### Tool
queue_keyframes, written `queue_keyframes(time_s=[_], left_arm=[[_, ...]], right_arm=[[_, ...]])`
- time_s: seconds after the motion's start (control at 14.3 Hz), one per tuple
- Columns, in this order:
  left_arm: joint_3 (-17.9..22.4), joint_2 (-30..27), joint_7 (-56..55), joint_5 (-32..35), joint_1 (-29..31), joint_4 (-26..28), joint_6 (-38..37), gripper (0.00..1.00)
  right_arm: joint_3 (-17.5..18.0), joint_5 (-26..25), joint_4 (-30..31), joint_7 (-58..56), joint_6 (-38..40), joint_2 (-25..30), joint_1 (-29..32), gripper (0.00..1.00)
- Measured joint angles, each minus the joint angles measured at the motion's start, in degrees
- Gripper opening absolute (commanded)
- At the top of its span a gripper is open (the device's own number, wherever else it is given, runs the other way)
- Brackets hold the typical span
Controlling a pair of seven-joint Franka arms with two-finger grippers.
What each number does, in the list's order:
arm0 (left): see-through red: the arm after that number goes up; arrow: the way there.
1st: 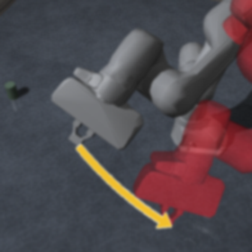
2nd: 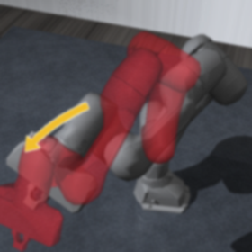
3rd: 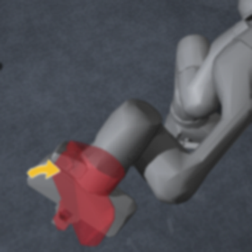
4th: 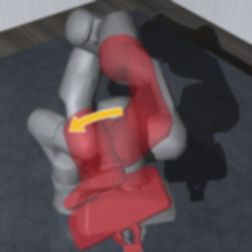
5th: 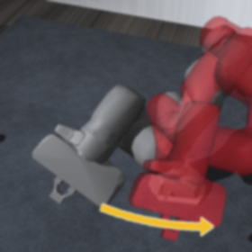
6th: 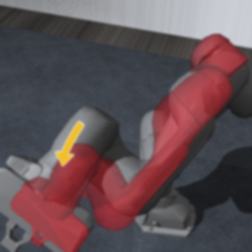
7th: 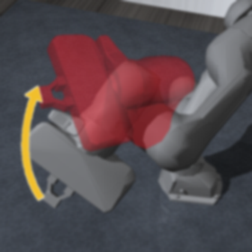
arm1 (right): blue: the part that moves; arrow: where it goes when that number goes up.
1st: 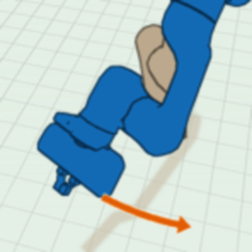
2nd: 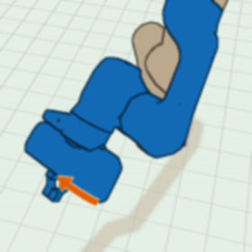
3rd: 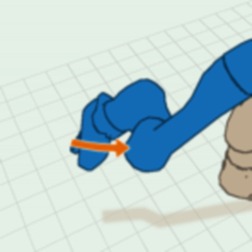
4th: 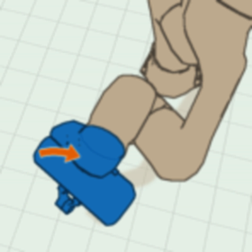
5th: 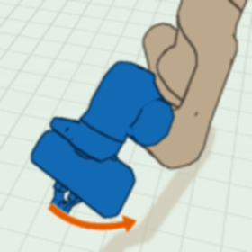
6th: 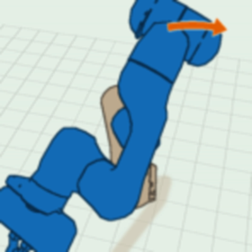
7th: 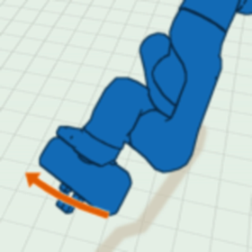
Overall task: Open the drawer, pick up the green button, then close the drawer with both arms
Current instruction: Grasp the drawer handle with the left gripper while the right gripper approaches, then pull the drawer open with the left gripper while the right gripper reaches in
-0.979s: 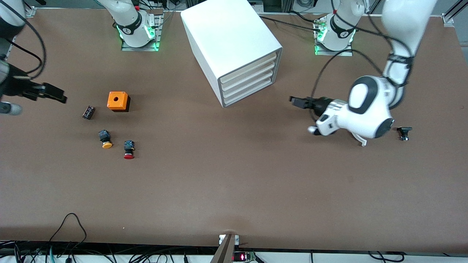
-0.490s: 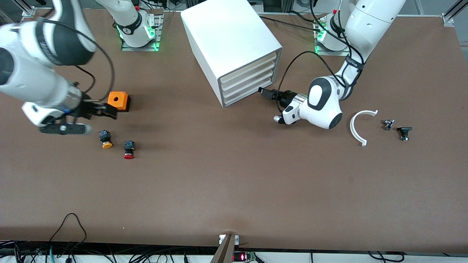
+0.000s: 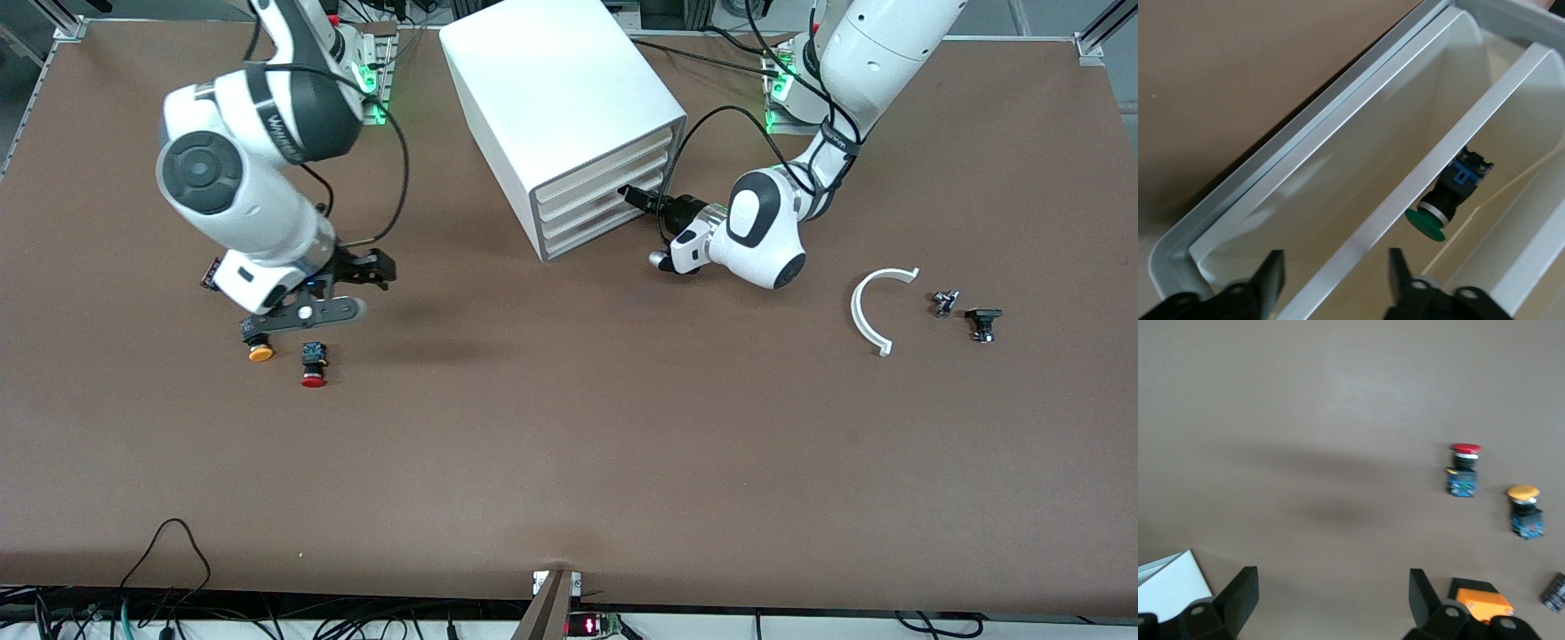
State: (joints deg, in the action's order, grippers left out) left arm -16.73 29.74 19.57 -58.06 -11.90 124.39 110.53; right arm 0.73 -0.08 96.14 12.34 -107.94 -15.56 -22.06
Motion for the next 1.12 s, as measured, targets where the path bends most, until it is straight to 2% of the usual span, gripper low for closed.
queue_keyframes(time_s=[0.35, 0.63, 0.77, 0.98, 1.12], left_arm=[[0.05, -0.05, 2.75, -0.48, 0.14, 0.14, 0.84, 0.00], [6.92, -1.67, 5.73, -0.49, 1.95, -3.77, 2.49, 0.00], [9.15, -1.93, 6.51, 0.12, 3.01, -5.81, 2.55, 0.99], [9.91, -1.95, 5.57, 0.60, 3.87, -6.34, 6.74, 1.00], [10.04, -3.66, 5.28, 0.89, 5.57, -7.35, 7.45, 1.00]], right_arm=[[-0.01, -0.02, -0.88, 0.04, -0.50, -0.27, -6.73, 1.00], [-0.02, -0.02, -2.50, -0.07, -0.53, -0.29, -9.40, 1.00], [-0.02, -0.02, -3.46, -2.05, -0.58, -0.33, -10.17, 1.00], [0.14, 0.04, -5.44, -11.03, -0.63, -0.73, -11.71, 1.00], [1.64, 0.18, -7.24, -16.00, -0.67, -1.80, -12.67, 1.00]])
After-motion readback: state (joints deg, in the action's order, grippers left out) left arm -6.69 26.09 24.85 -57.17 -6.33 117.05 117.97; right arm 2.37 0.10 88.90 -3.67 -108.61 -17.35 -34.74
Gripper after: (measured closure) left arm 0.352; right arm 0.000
